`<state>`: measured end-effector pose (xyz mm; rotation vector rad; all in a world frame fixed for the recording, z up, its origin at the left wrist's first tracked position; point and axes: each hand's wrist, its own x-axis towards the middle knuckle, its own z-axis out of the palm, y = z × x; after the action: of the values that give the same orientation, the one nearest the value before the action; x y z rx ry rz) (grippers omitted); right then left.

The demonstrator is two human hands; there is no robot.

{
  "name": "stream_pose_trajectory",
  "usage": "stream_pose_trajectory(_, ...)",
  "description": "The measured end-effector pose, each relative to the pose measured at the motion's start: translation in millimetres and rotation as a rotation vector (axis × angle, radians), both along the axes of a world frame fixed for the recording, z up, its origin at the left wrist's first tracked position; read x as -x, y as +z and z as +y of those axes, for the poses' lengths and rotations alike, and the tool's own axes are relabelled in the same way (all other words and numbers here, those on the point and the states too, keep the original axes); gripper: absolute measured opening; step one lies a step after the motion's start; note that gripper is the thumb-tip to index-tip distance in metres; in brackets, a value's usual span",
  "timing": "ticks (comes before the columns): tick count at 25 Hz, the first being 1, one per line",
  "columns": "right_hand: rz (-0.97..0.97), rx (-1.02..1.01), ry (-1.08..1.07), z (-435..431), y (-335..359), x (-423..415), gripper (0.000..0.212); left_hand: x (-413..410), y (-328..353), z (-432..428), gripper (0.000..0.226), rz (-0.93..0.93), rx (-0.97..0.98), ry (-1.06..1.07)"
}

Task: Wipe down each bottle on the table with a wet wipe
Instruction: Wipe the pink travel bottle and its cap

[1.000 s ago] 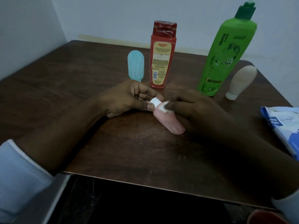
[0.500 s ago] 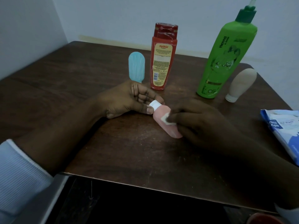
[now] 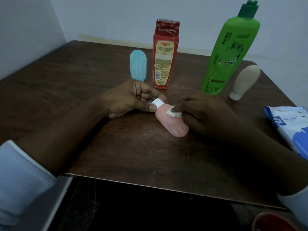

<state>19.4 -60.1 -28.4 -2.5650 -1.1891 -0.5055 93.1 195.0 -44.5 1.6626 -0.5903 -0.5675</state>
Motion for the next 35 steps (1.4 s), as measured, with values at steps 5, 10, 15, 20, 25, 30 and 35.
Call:
stream_pose_trajectory(5, -0.013, 0.139, 0.128, 1.4, -7.5, 11.1, 0.023, -0.3, -0.5, -0.5, 0.039, -0.012, -0.001, 0.018)
stream_pose_trajectory(10, -0.02, 0.11, 0.007, -7.0, -3.8, 9.3, 0.024, 1.2, 1.3, -1.9, 0.039, -0.015, -0.022, 0.034)
stream_pose_trajectory(15, -0.113, 0.051, 0.078, 22.2, -7.1, -1.1, 0.024, 3.3, 0.1, -2.4, 0.037, -0.02, 0.017, 0.014)
stream_pose_trajectory(20, 0.005, 0.066, 0.051, 21.2, -4.9, 4.3, 0.021, 3.2, -1.2, -2.8, 0.037, -0.014, 0.022, 0.018)
stream_pose_trajectory(25, 0.083, 0.092, 0.043, -0.2, 7.7, 10.9, 0.022, 3.9, 1.4, -3.0, 0.038, -0.01, -0.023, 0.036)
stream_pose_trajectory(30, -0.057, 0.06, 0.075, 25.1, -5.1, -1.6, 0.019, 6.0, 0.5, -4.3, 0.036, -0.023, 0.0, 0.019)
stream_pose_trajectory(35, 0.225, 0.196, 0.068, -8.2, 15.3, 18.6, 0.016, 3.8, 1.5, -0.7, 0.039, -0.011, -0.024, 0.029)
